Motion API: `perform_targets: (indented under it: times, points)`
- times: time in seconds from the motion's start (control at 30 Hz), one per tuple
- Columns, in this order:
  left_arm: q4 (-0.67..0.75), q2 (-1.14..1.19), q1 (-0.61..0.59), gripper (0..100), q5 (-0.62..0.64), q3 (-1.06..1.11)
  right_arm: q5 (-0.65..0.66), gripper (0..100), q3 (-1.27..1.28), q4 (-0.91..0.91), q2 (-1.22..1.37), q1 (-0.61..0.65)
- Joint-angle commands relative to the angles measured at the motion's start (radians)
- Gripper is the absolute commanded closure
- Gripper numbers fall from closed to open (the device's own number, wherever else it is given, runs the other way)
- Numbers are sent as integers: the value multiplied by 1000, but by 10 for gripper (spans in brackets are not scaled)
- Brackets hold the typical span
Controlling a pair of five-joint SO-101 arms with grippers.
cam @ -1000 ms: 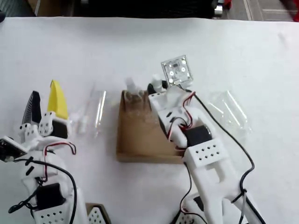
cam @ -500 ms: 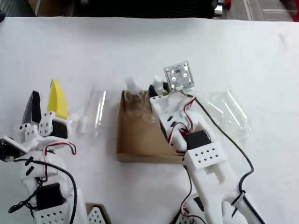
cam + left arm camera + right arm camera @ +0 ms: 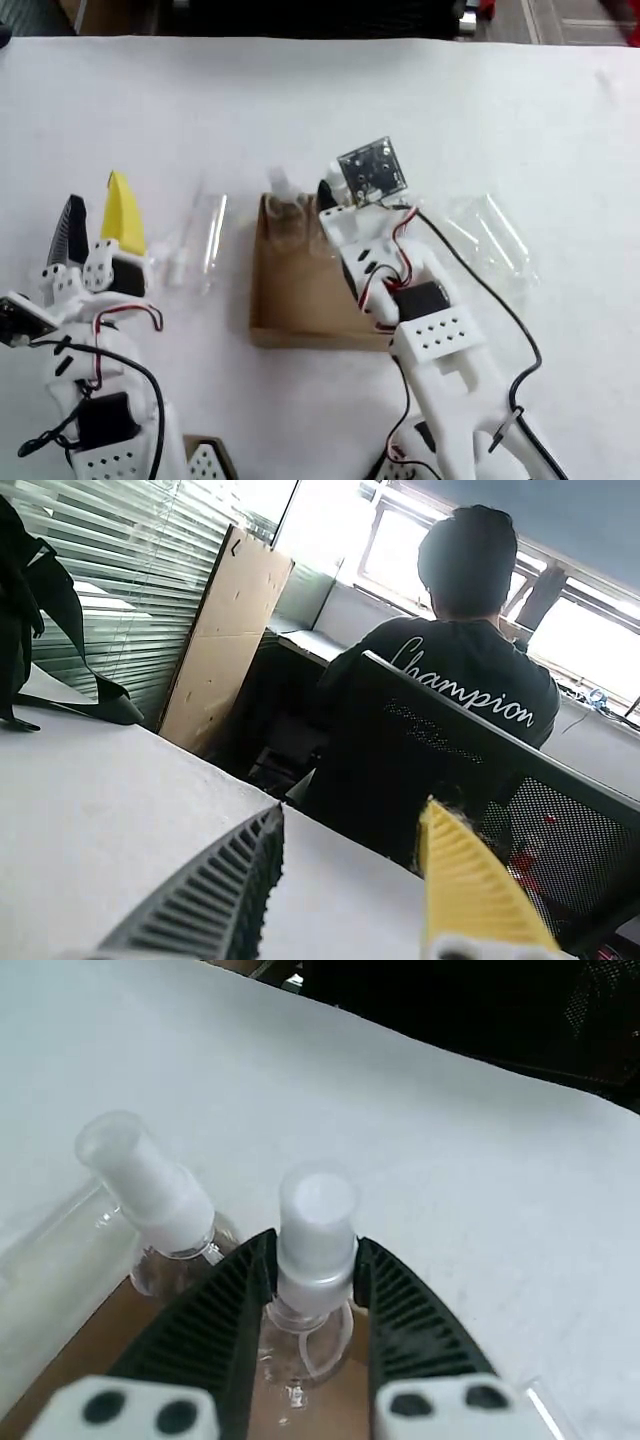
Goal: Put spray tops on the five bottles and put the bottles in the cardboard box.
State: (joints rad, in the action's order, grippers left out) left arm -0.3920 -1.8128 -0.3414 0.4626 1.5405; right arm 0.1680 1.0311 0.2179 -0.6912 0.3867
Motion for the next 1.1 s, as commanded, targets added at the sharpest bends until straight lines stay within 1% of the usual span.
perform_targets:
  times: [0.0,0.13,1.07]
  points:
    - [25,-13,10,794,6,-5,20,983,-12,-22,1,-5]
    - [25,-13,10,794,6,-5,17,983,-6,-64,2,-2]
    - [25,-13,10,794,6,-5,14,983,43,-42,-8,-4]
